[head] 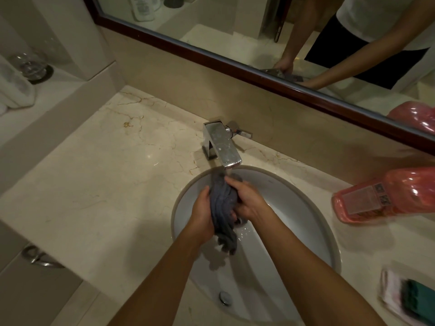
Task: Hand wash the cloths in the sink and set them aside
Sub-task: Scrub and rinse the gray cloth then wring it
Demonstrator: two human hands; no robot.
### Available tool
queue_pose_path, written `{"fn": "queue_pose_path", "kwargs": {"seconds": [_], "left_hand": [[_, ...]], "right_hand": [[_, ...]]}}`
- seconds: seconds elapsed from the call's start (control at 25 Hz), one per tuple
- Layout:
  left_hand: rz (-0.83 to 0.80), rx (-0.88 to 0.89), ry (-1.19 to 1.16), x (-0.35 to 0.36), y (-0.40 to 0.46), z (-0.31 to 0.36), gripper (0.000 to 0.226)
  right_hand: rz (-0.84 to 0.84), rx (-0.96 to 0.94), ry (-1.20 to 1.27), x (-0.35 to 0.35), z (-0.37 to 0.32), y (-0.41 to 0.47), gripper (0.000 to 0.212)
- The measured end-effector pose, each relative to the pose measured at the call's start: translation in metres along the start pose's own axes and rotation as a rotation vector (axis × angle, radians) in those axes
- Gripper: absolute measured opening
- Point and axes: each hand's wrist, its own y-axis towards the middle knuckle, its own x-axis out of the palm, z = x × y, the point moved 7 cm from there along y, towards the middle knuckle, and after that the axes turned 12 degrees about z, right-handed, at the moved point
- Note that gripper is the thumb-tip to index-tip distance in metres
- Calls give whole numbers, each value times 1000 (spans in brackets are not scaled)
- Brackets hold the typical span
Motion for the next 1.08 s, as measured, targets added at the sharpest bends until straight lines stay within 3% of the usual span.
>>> {"fn": "queue_pose_path", "kwargs": {"seconds": [0.28,0.4,0.52,0.64,0.76,0.92,1.08], "left_hand": [[-40,-80,48,21,-1,15,94],[-39,-131,0,30,0,24,79],[83,35,98,24,6,28,50],[46,209,170,22,-2,35,31],[-6,219,144,18,-13,34,27],[-6,60,97,14,-21,9,43],[-16,-76,91,1,-12,-12,79]], "right_hand": [[-99,-149,-37,-12,2,-24,24],[-172,-174,-68,-22,10,-33,44],[-216,-98,-70,-34,21,-30,52],[-74,-10,-117,-50,27,-15,76],[-16,81,-97,-50,23,-3,90],[-49,151,21,-20,12,-9,55],[-5,7,68,-11,4,-14,26]]}}
